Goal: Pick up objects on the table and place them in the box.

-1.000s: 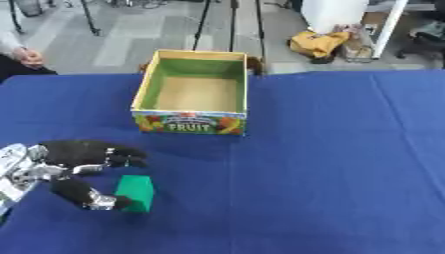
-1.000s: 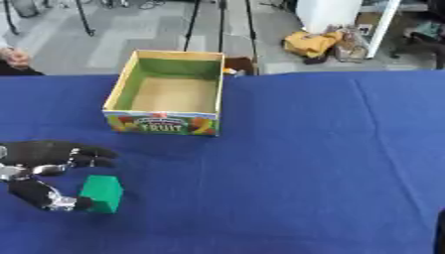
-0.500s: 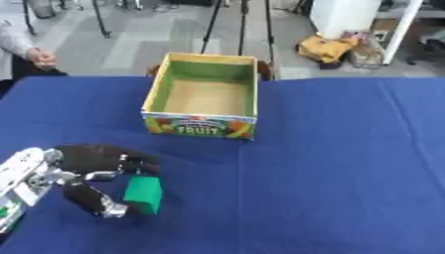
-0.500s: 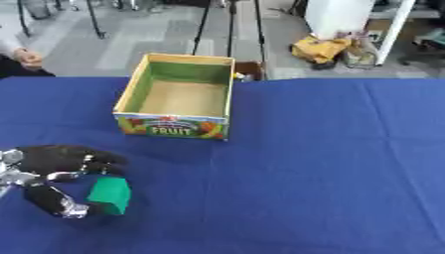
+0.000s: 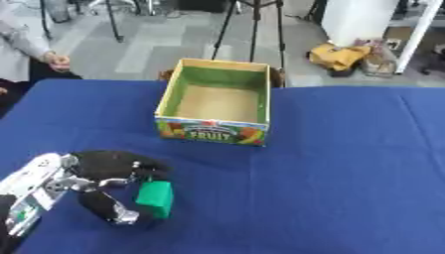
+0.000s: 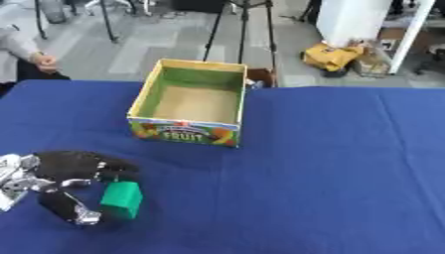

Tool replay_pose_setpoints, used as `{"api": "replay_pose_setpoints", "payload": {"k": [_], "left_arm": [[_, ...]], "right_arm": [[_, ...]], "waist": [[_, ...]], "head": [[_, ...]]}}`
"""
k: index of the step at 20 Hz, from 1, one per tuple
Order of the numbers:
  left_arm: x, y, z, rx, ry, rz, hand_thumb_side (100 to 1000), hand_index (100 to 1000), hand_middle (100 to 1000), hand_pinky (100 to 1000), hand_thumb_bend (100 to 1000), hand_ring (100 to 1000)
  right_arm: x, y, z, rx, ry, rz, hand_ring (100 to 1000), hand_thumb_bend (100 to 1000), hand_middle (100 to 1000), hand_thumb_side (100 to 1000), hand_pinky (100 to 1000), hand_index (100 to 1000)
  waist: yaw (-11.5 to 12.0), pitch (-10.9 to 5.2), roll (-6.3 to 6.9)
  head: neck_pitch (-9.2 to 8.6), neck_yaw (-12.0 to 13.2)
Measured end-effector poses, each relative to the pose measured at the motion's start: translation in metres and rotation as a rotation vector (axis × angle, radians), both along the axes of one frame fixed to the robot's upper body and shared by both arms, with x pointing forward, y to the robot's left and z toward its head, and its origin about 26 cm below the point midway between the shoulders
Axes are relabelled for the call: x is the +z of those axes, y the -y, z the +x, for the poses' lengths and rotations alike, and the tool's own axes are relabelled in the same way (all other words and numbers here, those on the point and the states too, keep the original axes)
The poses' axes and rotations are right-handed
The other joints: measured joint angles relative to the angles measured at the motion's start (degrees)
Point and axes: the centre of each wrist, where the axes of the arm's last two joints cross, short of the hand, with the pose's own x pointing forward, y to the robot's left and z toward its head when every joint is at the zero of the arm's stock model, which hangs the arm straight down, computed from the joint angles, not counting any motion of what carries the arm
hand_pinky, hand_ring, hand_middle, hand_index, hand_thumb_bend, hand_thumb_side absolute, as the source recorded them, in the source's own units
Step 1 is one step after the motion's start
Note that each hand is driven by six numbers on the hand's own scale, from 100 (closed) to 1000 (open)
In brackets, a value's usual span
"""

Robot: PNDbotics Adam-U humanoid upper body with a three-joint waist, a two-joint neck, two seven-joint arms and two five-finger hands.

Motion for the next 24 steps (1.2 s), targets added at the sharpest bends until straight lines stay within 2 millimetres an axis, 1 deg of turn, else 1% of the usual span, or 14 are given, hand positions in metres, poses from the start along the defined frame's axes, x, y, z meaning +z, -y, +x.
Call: {"api": "replay_pose_setpoints", "payload": {"k": [5,12,14,15,22,24], "left_arm": [[-0.0019,0.0019,0.0008,-0.010,0.011,0.024,1000,1000,1000,880,308,991],[-0.0059,0.0016,0.0023,-0.014,0.010,0.024,1000,1000,1000,874,306,983],[-0.0061,0.0012,0.0027,-0.012,0.009,0.024,1000,989,1000,869,298,977],[-0.0059,0.0013,0.0028,-0.012,0.009,0.024,1000,964,986,858,286,966],[-0.0058,0.0012,0.0033,-0.015,0.004,0.008,1000,913,958,834,303,943],[-0.0070,0.0005,0.0034,-0.012,-0.001,0.007,1000,907,929,819,309,915]], "right_arm": [[-0.0005,0.0002,0.0000,-0.001,-0.003,0.004,851,100,552,611,827,816],[-0.0004,0.0010,0.0000,-0.003,-0.003,0.007,852,100,551,596,829,815],[-0.0004,0.0016,-0.0001,-0.005,-0.003,0.008,852,100,550,592,829,814],[-0.0004,0.0016,-0.0001,-0.005,-0.003,0.008,852,100,550,590,829,813],[-0.0004,0.0017,-0.0001,-0.006,-0.006,0.011,851,100,549,583,830,810],[-0.0003,0.0016,-0.0001,-0.006,-0.006,0.012,851,100,549,582,830,809]], "waist": [[0.00,0.00,0.01],[-0.01,0.00,0.00],[-0.01,0.01,-0.01],[-0.01,0.01,-0.01],[-0.02,0.02,-0.03],[-0.04,0.04,-0.04]], "head": [[0.00,-0.01],[0.00,-0.05],[0.00,-0.05],[0.00,-0.05],[0.01,-0.06],[0.01,-0.06]]}}
